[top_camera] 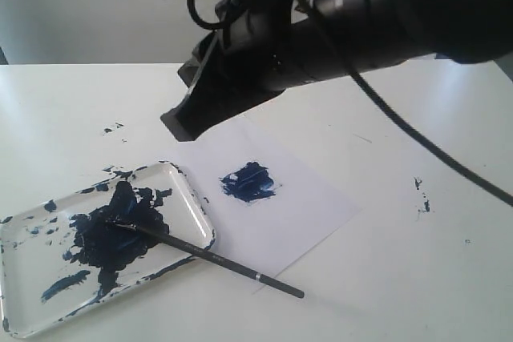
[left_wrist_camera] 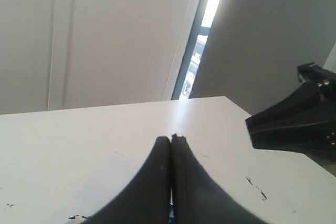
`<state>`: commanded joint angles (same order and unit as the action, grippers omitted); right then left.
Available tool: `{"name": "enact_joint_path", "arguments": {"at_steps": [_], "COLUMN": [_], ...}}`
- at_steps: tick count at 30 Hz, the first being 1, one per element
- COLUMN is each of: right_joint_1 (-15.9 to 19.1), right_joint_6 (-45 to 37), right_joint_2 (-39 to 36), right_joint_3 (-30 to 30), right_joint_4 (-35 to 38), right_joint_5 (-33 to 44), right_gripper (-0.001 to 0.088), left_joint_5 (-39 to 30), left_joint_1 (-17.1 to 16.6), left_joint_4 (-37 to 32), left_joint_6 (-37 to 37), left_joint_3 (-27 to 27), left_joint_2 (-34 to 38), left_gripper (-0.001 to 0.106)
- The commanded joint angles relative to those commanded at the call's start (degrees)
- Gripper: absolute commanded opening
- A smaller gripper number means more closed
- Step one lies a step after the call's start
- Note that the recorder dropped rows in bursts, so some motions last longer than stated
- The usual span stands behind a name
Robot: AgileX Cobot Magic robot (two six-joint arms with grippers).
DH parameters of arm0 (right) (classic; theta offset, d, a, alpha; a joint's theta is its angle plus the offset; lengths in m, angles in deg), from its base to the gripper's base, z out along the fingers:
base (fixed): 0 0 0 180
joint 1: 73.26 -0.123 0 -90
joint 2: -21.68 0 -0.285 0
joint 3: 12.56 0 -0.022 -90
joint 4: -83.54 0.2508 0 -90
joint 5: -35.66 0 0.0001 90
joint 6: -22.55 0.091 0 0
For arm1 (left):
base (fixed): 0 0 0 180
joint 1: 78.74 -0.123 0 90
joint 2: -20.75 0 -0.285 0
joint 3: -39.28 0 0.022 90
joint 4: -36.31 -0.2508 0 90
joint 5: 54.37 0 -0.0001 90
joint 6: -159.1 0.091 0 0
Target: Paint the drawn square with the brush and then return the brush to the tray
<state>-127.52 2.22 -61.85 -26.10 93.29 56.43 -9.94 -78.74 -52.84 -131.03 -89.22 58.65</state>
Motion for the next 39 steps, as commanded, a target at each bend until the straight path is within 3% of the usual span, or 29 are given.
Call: {"name": "enact_joint_path", "arguments": {"at_steps": [10, 21, 27, 39], "right_joint_1": [0.0, 0.0, 0.0, 0.0], "right_joint_6": [5.3, 5.7, 5.7, 14.0], "right_joint_2": [12.3, 24.8, 27.4, 27.6], "right_joint_3": [-17.3, -35.0, -43.3, -54.8], "right_joint_4": [0.1, 2.9, 8.8, 8.4], "right_joint_5": [-17.4, -33.8, -41.0, -50.8], "right_gripper": [0.0092, 0.0075, 0.0066, 0.0066], "left_joint_5": [-5.3, -9.1, -10.8, -12.8], "left_joint_1": [0.0, 0.0, 0.0, 0.0], "left_joint_4": [-0.9, 1.3, 1.8, 4.6], "left_joint_6": [-5.9, -7.1, -8.3, -6.9], "left_joint_3": [5.5, 12.3, 16.0, 20.5], "left_joint_2": [-6.6, -12.0, -15.0, -16.3], "left_gripper": [0.000, 0.000, 0.000, 0.000]}}
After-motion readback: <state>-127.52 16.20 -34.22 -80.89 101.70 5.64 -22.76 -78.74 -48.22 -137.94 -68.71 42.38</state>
